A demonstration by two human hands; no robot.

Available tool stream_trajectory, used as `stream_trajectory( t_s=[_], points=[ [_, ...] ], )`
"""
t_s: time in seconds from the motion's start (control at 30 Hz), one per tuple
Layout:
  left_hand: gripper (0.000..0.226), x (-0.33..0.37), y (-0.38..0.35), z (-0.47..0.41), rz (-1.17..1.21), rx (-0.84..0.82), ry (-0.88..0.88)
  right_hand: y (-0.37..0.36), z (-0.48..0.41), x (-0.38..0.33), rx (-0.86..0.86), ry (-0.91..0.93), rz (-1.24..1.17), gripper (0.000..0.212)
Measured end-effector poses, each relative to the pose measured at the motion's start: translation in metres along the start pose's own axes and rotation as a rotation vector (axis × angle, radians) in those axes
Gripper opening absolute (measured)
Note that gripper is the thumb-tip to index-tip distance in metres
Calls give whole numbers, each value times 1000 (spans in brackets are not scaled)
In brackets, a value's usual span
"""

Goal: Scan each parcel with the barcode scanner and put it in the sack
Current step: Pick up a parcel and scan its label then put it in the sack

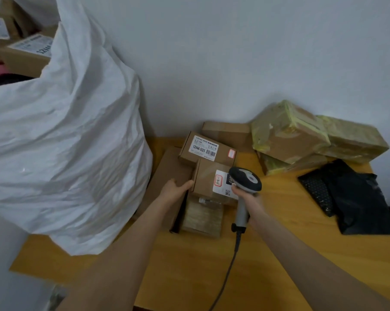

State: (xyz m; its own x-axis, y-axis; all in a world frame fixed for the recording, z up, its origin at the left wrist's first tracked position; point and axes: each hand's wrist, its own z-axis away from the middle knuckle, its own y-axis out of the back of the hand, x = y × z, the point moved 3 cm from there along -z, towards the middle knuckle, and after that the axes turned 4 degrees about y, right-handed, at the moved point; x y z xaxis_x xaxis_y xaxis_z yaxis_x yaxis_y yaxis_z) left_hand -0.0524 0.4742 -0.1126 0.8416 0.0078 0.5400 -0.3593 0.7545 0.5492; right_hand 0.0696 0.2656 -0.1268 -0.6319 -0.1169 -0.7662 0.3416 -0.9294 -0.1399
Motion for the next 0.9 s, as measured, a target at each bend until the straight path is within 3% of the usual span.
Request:
stream_trajectory(
  t_s=[0.13, 0.2, 0.33, 0.47, 0.57, 0.83, 0.9],
  points=[
    [80, 2, -20, 0, 224, -126, 69, 2, 1, 12, -4, 0, 19, 59],
    [74, 6, -26, 1, 166, -138, 34, 6, 4, 14, -19, -16, 0, 59],
    [64, 19, -37, 6, 156, -76, -18, 20, 10, 14, -24, -7, -20, 55],
    [35, 48, -28, 15, 472, 12, -23, 45, 16, 2, 71, 22, -89, 47],
    [27, 64, 2, 24, 500, 85, -94, 63, 24, -18, 118, 54, -144, 46],
    [26, 108, 45, 64, 761, 34, -180, 54, 62, -76, -190, 98, -205, 30],
    [27, 117, 47, 75, 762, 17, -214, 47, 71, -80, -189, 95, -234, 20]
  ],
)
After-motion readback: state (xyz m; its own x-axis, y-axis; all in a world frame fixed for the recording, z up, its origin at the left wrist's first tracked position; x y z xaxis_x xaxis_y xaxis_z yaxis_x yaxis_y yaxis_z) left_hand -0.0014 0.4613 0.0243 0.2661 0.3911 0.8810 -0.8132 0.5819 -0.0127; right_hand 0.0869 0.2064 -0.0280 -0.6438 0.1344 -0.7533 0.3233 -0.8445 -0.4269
